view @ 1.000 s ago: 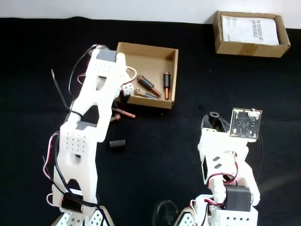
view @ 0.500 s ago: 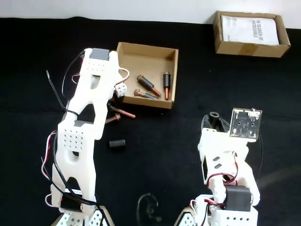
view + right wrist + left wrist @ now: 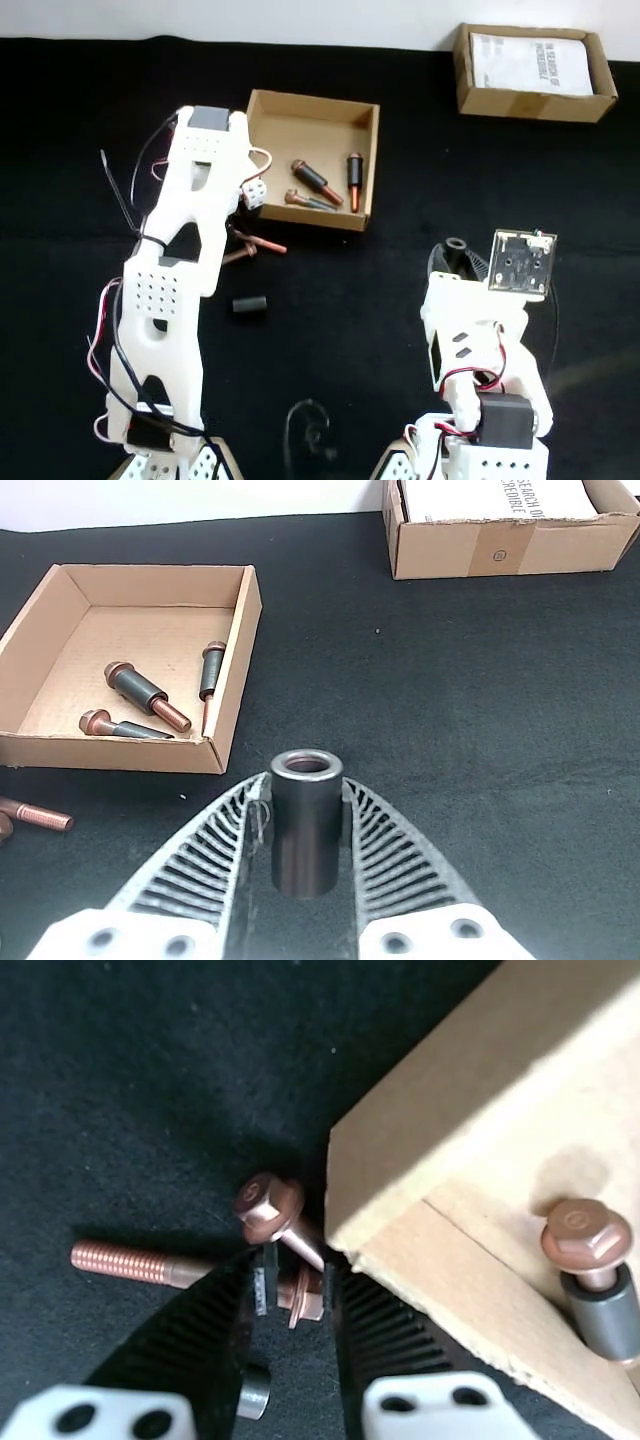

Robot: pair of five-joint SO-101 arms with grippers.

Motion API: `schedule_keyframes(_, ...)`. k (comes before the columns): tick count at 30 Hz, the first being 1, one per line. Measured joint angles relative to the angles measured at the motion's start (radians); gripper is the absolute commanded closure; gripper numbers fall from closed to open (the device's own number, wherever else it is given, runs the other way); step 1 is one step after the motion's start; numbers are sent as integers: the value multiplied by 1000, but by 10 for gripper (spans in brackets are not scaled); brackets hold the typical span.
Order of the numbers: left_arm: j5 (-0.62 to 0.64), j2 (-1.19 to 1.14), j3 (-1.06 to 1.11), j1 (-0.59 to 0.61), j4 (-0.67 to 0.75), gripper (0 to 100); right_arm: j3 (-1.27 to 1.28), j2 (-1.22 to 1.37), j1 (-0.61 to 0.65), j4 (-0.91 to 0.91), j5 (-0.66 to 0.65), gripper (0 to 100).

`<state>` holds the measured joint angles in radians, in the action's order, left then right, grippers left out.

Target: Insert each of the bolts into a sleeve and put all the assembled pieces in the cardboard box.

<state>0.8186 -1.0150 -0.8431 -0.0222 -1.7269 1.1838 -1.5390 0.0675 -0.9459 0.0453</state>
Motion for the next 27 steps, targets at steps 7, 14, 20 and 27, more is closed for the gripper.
schedule_keyframes(7, 0, -48, -98, 8, -9, 899, 0, 0, 0, 0, 0, 991)
schedule_keyframes(14, 0, -77, -117, 11, -18, 898, 0, 0, 0, 0, -48, 991)
schedule_keyframes(20, 0, -112, -149, 28, -25, 803, 0, 0, 0, 0, -63, 991)
schedule_keyframes(27, 3, -115, -146, 49, -31, 804, 0, 0, -2, 0, -64, 991)
